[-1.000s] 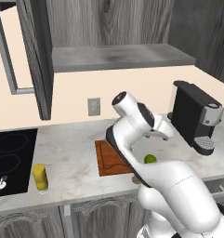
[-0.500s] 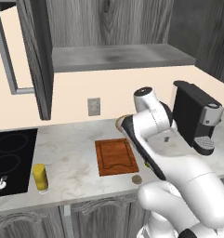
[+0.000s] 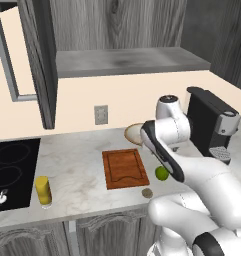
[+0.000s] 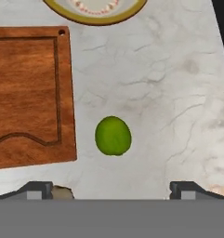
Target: Open the cabinet. Place the bowl and condiment on the counter. Then place the lime and garlic on the cutting board.
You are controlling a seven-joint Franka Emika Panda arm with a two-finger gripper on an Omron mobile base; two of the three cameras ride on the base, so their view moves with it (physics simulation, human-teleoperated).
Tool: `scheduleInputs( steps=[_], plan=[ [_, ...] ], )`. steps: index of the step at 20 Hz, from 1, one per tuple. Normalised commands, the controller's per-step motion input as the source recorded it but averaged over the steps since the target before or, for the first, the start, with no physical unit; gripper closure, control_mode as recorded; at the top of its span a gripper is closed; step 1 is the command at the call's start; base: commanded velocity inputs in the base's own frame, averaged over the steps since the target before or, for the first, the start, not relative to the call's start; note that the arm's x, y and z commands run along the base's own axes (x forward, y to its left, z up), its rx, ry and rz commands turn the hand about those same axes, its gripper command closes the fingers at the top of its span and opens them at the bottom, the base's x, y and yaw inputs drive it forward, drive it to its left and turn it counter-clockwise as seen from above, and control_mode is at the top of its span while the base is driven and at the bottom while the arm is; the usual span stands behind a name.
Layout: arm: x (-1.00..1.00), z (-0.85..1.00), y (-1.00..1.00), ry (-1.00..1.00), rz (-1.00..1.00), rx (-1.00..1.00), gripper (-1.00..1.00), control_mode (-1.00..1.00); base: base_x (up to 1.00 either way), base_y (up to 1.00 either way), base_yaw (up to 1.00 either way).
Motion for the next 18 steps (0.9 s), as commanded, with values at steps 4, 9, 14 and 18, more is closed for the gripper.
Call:
scheduleInputs(
  steps=[4, 9, 14, 18],
  plan=[
    [0.27, -0.24, -0.07, 0.01, 0.18, 0.16, -1.0, -1.0, 0.0, 0.0, 0.0],
    [0.17, -0.29, -0.01, 0.0, 0.14, 0.13, -1.0, -1.0, 0.0, 0.0, 0.0],
    [0.07, -0.26, -0.01, 0.0, 0.1, 0.1, -1.0, -1.0, 0.0, 0.0, 0.0],
    [0.0, -0.13, -0.04, 0.0, -0.01, 0.01, -1.0, -1.0, 0.0, 0.0, 0.0]
  ],
)
